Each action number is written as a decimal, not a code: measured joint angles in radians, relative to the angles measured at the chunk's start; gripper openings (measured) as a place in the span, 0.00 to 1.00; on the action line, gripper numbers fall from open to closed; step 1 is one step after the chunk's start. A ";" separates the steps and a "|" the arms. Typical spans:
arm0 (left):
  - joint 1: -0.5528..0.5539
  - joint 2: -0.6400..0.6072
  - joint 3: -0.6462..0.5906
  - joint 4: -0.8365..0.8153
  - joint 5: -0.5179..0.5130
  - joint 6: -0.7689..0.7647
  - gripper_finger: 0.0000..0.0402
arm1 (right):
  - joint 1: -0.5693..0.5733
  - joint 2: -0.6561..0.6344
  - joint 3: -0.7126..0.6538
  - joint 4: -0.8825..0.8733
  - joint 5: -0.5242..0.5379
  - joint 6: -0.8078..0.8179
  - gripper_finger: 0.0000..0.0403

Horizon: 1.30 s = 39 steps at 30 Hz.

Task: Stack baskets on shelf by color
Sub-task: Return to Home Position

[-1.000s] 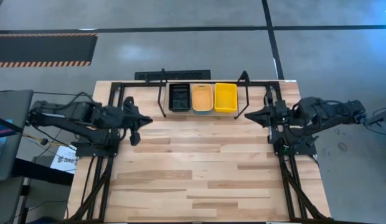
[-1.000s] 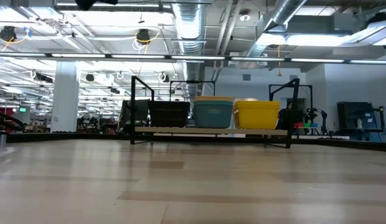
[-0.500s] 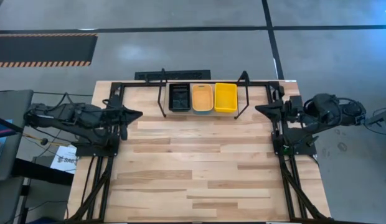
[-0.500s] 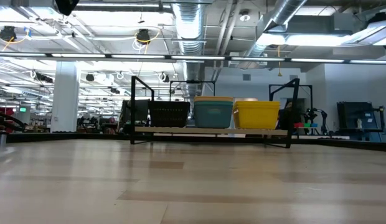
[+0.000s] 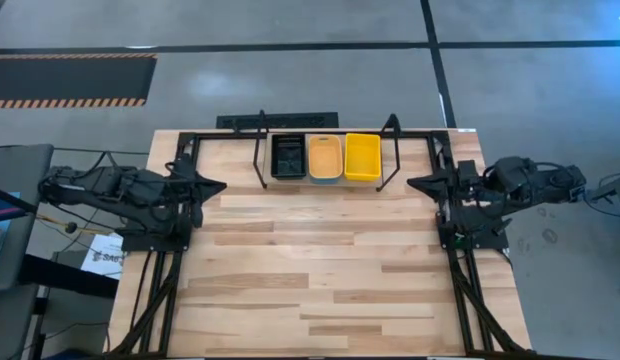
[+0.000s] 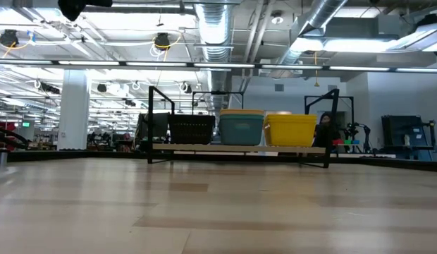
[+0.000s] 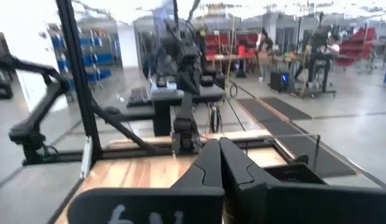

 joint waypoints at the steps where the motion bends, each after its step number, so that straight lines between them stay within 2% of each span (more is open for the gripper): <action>1: -0.003 -0.009 -0.010 0.009 -0.001 0.004 0.01 | 0.004 -0.017 -0.022 0.020 0.000 -0.001 0.00; 5: -0.012 -0.067 -0.101 0.097 -0.003 0.001 0.01 | 0.018 -0.103 -0.129 0.128 -0.001 -0.009 0.00; 10: -0.014 -0.177 -0.270 0.245 0.010 -0.042 0.01 | 0.031 -0.217 -0.247 0.230 0.000 0.011 0.00; 14: -0.014 -0.266 -0.397 0.375 0.043 -0.047 0.01 | 0.032 -0.277 -0.330 0.279 0.009 0.055 0.00; 17: -0.014 -0.329 -0.462 0.414 0.050 -0.048 0.01 | 0.032 -0.306 -0.398 0.336 0.012 0.073 0.00; 22: -0.014 -0.435 -0.513 0.415 0.043 -0.048 0.01 | 0.037 -0.352 -0.498 0.460 0.014 0.071 0.00; 29: -0.014 -0.576 -0.526 0.376 0.038 0.004 0.01 | 0.036 -0.425 -0.648 0.609 0.025 0.074 0.00; 33: -0.014 -0.574 -0.527 0.304 0.009 -0.042 0.01 | 0.036 -0.453 -0.744 0.725 0.032 0.094 0.00; 39: -0.014 -0.577 -0.550 0.303 0.007 -0.071 0.01 | 0.036 -0.450 -0.743 0.717 0.054 0.122 0.00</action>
